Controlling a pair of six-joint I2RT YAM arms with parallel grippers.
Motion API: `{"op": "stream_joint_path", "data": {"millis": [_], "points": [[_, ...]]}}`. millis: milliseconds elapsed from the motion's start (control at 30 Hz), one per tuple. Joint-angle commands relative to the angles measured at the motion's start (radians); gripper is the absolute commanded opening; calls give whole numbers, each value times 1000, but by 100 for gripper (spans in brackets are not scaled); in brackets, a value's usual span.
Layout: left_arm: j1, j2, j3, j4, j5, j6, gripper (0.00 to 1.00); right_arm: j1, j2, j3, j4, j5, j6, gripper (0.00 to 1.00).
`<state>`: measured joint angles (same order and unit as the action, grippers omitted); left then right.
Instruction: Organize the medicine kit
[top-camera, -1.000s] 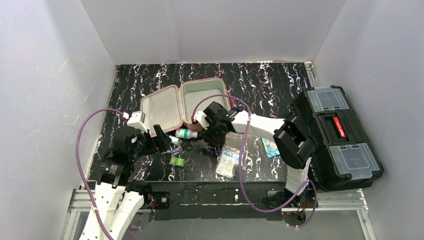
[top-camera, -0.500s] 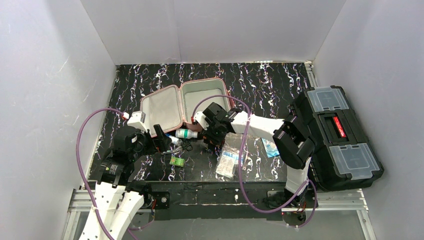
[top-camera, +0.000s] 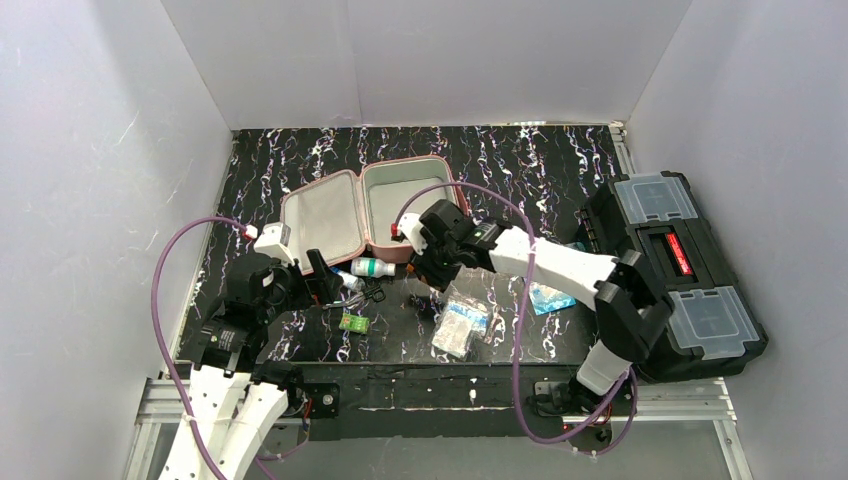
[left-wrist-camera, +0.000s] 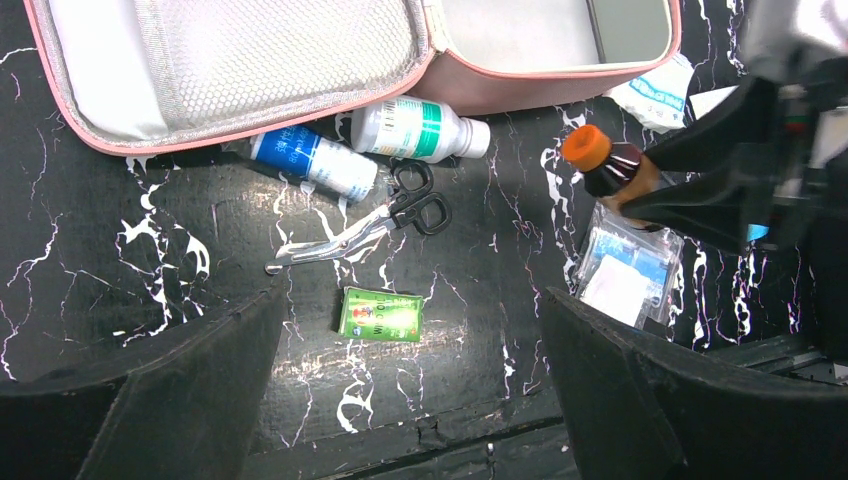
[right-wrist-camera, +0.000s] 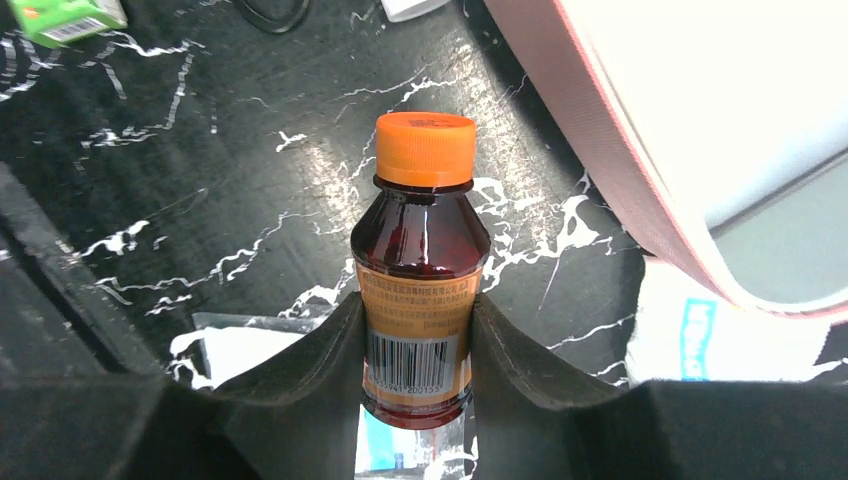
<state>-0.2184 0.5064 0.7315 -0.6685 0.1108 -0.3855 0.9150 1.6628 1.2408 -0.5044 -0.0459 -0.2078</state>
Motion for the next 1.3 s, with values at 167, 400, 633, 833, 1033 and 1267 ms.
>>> {"op": "stream_joint_path", "data": {"millis": [167, 400, 633, 833, 1033, 1267], "points": [[-4, -12, 1, -10, -16, 4, 99, 5, -141, 67, 17, 34, 57, 20], [-4, -11, 2, -11, -17, 5, 99, -1, -30, 299, -52, 200, 73, 20], [-4, -14, 1, -9, -16, 5, 100, -34, 102, 470, -49, 255, 32, 19], [-3, -18, 1, -9, -14, 5, 100, -94, 240, 633, -88, 302, 100, 19], [-4, -16, 0, -8, -11, 5, 100, -125, 360, 749, -149, 388, 207, 21], [-4, -13, 0, -8, -11, 5, 99, -162, 441, 775, -168, 382, 328, 21]]}}
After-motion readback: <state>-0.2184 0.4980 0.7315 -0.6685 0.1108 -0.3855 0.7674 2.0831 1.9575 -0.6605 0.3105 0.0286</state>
